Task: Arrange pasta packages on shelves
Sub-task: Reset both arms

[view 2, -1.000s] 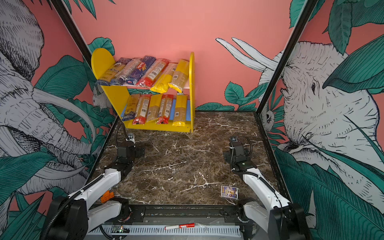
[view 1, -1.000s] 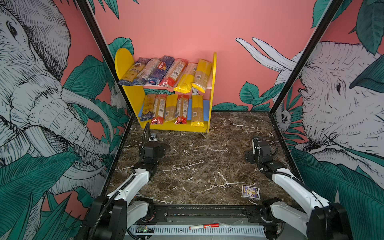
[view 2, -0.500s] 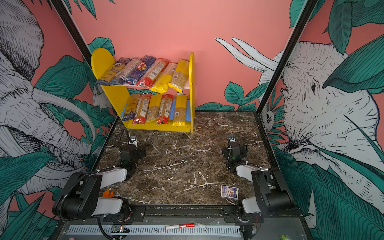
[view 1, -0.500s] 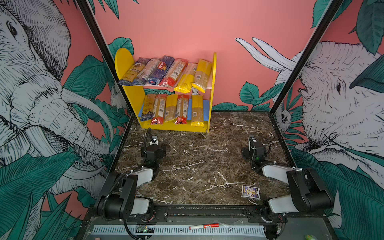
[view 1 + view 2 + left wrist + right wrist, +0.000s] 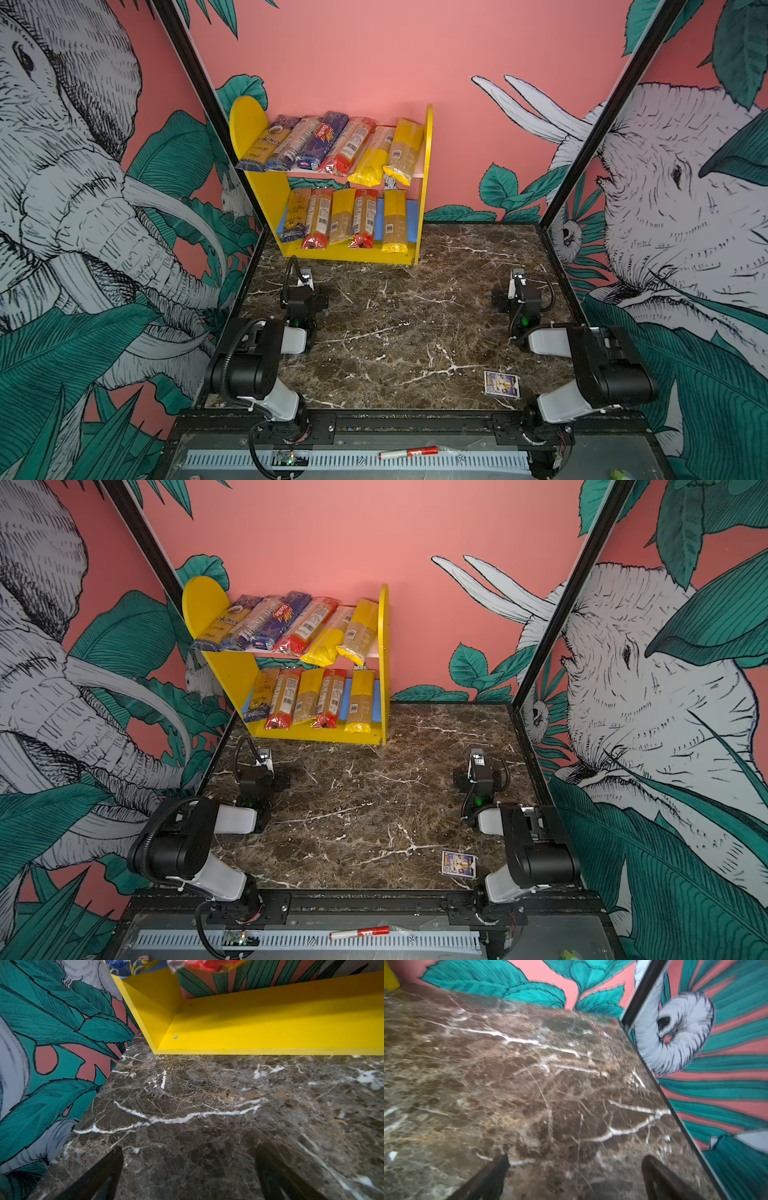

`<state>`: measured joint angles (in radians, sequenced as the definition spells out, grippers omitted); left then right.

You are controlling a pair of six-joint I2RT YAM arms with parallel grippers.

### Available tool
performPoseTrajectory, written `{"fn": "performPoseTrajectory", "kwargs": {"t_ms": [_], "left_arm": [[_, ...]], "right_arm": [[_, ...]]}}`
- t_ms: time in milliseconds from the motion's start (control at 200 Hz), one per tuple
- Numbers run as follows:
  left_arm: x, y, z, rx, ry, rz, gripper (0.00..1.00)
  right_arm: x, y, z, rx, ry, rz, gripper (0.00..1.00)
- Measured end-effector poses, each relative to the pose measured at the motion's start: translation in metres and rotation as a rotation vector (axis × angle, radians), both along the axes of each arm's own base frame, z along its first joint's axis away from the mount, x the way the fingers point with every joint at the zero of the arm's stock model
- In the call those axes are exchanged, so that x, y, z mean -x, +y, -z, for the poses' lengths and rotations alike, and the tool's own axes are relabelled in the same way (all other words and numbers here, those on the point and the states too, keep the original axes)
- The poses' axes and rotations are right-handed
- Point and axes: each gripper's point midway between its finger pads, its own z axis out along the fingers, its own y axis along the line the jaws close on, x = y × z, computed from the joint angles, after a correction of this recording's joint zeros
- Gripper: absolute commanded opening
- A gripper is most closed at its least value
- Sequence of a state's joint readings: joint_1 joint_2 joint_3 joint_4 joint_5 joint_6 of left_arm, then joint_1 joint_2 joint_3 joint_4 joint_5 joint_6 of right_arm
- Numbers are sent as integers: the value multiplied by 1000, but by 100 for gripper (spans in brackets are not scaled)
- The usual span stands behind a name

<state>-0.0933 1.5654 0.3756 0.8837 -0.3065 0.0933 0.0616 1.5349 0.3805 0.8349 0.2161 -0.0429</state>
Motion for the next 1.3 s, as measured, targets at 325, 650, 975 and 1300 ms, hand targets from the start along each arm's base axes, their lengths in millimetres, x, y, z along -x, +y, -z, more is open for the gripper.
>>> {"fn": "performPoseTrajectory", "kwargs": {"t_ms": [325,650,975,1300], "left_arm": [[-10,-14,-3,52,-4,113,99],[-11,-23,-3,72,1,167,99],[-11,-24,-2,74,1,172,100],[-11,-24,-2,74,1,173,100]], "right_arm": [[-6,7,0,-111,-9,-105,99],[-7,13,-1,-131,-17,-131,99],[-7,13,-2,-131,-22,-132,99],[-8,13,-2,-131,-22,-132,99]]}}
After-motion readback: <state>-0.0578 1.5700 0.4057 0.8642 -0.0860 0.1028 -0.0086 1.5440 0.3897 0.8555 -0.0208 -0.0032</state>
